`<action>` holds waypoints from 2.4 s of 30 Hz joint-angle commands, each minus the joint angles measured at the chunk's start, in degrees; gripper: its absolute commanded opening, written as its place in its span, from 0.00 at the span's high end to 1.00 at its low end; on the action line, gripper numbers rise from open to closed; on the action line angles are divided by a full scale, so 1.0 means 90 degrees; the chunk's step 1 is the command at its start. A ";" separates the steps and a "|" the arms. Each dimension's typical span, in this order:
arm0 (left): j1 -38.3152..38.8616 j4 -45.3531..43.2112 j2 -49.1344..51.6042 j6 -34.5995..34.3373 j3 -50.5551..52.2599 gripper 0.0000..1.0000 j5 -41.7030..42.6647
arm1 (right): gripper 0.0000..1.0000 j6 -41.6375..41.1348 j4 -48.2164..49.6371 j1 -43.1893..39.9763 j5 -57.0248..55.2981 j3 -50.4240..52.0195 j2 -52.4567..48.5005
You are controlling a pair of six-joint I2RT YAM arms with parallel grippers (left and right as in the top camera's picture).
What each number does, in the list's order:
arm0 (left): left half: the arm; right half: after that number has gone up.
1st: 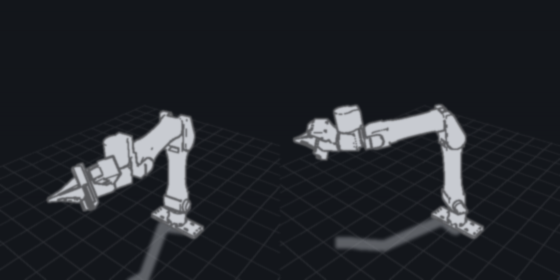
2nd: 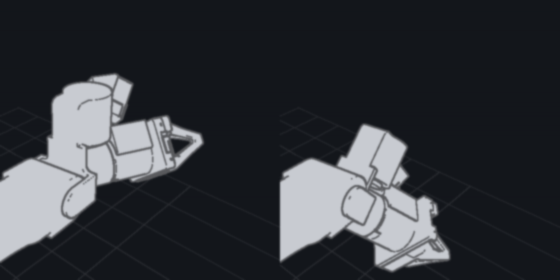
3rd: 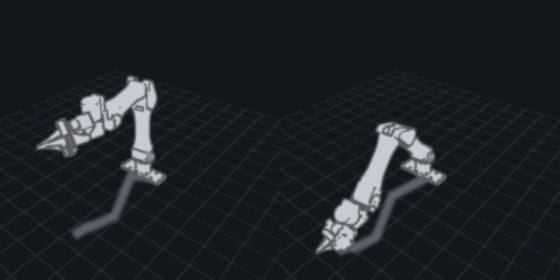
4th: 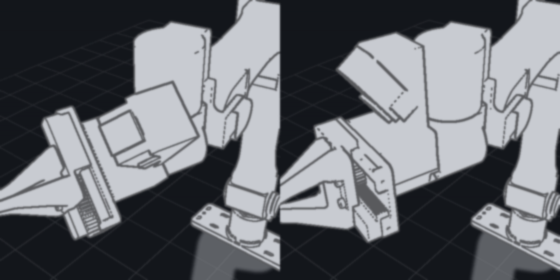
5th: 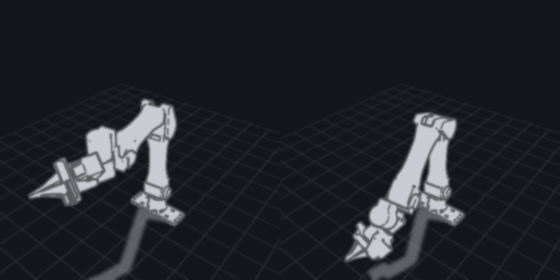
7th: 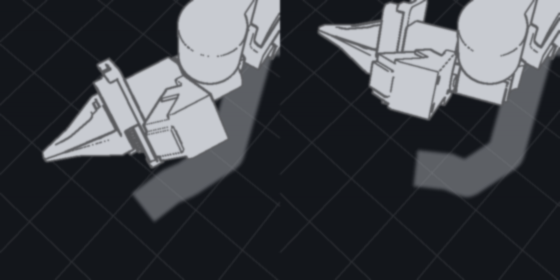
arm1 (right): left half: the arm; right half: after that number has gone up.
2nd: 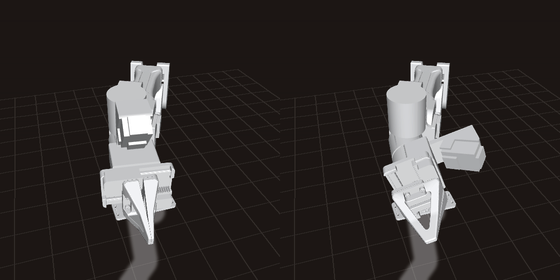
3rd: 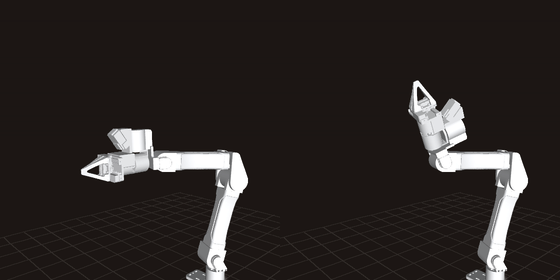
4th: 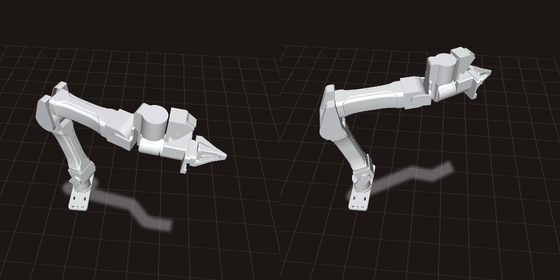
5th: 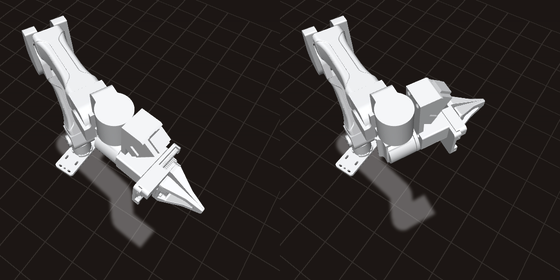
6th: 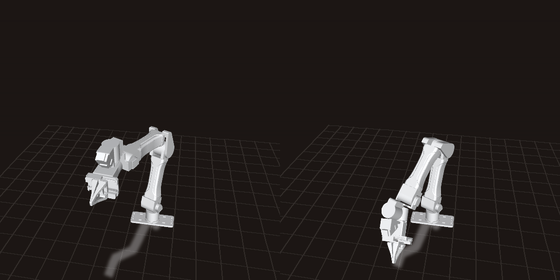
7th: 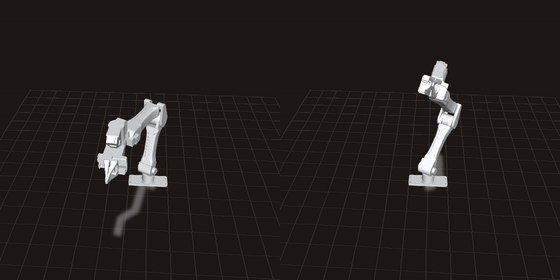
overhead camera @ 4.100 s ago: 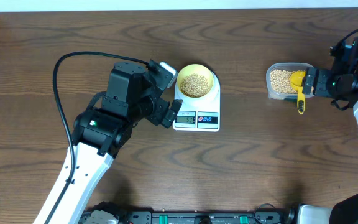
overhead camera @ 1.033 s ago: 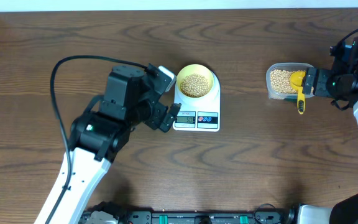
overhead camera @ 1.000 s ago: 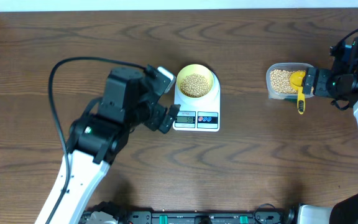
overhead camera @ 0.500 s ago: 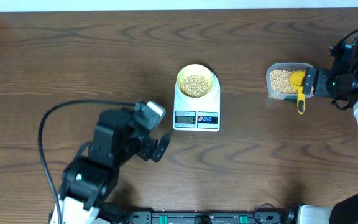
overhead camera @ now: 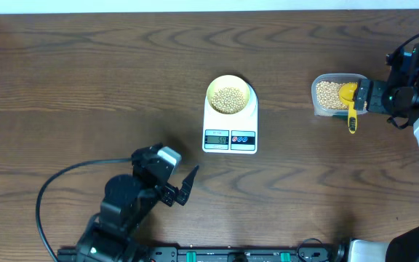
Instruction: Scoop item into bowl and weigh 50g on scale
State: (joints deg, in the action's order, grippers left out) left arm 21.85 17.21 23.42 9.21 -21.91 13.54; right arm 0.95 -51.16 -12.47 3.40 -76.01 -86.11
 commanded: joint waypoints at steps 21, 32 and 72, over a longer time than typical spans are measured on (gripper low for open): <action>-0.1151 -0.2159 -0.2596 -0.0588 0.1875 0.00 -0.0461 | 0.01 0.0095 0.0010 -0.0022 0.0041 -0.0097 0.0029; -0.1540 -0.2926 -0.2594 -0.0835 0.2259 0.00 -0.0471 | 0.01 0.0095 0.0010 -0.0022 0.0041 -0.0097 0.0027; -0.1649 -0.1445 -0.2594 -0.2421 0.2409 0.00 -0.1464 | 0.01 0.0095 0.0010 -0.0022 0.0041 -0.0095 0.0029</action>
State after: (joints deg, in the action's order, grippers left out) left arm 7.53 1.41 0.58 -12.08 -0.80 2.61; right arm 0.95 -51.16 -12.47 3.40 -76.01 -86.11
